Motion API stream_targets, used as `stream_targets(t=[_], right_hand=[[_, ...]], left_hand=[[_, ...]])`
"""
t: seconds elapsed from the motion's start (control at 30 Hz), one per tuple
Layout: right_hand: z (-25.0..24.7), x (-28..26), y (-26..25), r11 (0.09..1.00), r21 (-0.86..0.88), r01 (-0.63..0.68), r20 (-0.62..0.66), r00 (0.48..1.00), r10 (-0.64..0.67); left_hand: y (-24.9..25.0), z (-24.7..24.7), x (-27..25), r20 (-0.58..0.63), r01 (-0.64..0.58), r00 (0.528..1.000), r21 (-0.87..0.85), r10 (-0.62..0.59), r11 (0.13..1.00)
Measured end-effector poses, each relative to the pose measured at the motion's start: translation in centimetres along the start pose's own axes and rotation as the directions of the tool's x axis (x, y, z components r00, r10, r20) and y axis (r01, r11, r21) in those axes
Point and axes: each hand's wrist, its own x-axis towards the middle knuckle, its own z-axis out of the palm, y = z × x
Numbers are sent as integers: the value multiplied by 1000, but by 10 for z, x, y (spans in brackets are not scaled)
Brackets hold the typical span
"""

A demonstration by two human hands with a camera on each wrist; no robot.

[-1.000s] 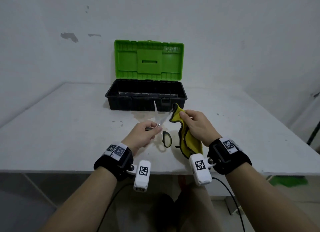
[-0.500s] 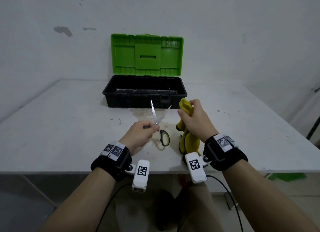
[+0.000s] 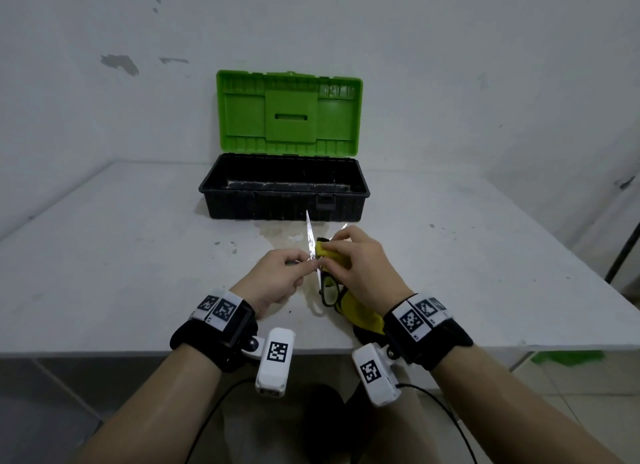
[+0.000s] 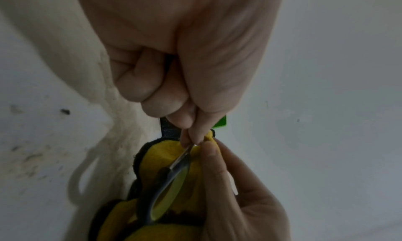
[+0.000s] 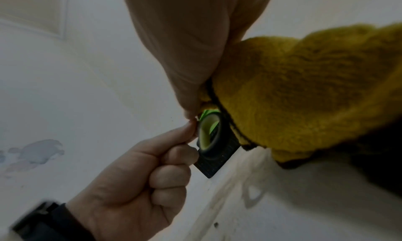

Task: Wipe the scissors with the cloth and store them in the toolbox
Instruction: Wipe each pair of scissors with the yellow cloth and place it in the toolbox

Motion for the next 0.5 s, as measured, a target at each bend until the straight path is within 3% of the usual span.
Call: stream_targets(t=[0.17,0.33,0.5], right_hand=[[2,-4,5,993,70,90,-79,993,-85],[4,-4,7,991,-66,117,-58,991,-121],[-4,5,17,994,-96,-50,-142,989,36]], left_hand=[[6,0,1,5,2,1000,25,-2,1000],[8,4,-1,10,-30,1000,117,30,993],[9,3,-4,1,-84,996,201,85,976]])
